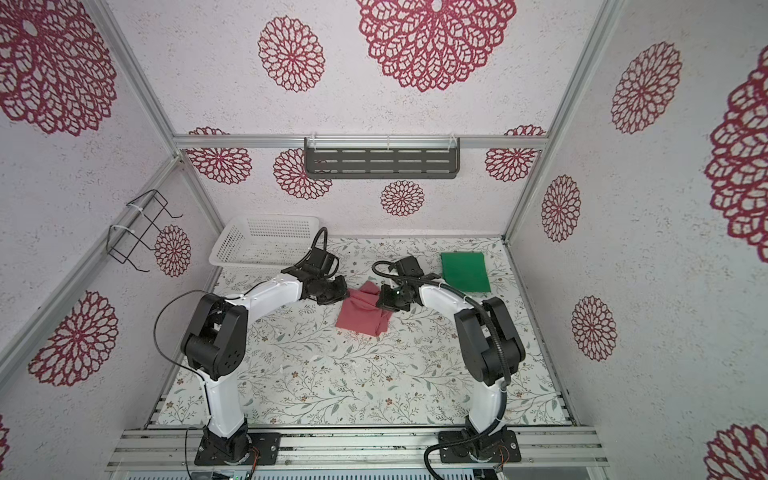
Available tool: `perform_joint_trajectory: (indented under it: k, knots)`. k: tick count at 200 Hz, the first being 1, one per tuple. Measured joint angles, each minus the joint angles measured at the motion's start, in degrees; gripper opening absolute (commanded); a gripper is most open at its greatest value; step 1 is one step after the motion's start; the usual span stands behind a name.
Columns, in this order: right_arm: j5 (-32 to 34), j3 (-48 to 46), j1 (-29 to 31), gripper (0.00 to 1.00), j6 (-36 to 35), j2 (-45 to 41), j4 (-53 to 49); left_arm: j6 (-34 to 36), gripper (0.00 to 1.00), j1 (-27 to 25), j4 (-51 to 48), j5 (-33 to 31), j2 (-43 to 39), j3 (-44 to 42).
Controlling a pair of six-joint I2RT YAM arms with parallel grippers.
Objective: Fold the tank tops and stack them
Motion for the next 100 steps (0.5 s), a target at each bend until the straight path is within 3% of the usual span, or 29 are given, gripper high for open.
perform_joint_trajectory:
  k: [7, 24, 48, 100]
  knots:
    - [1.0, 1.7, -0.8, 0.23, -1.0, 0.9, -0.9, 0.5, 0.48, 0.4, 0.1, -0.2, 0.5, 1.2]
    - [4.3, 5.1, -2.7, 0.45, -3.5, 2.3, -3.1, 2.1, 0.55, 1.6, -0.2, -1.0, 0.4, 2.9]
    - [8.0, 5.8, -4.4, 0.58, -5.6, 1.4, -4.8, 4.1, 0.59, 2.8, -0.1, -2.3, -1.9, 2.3]
    - [7.8, 0.7, -4.8, 0.59, -13.4, -3.0, -3.4, 6.5, 0.63, 3.3, 3.4, 1.6, -2.0, 0.5]
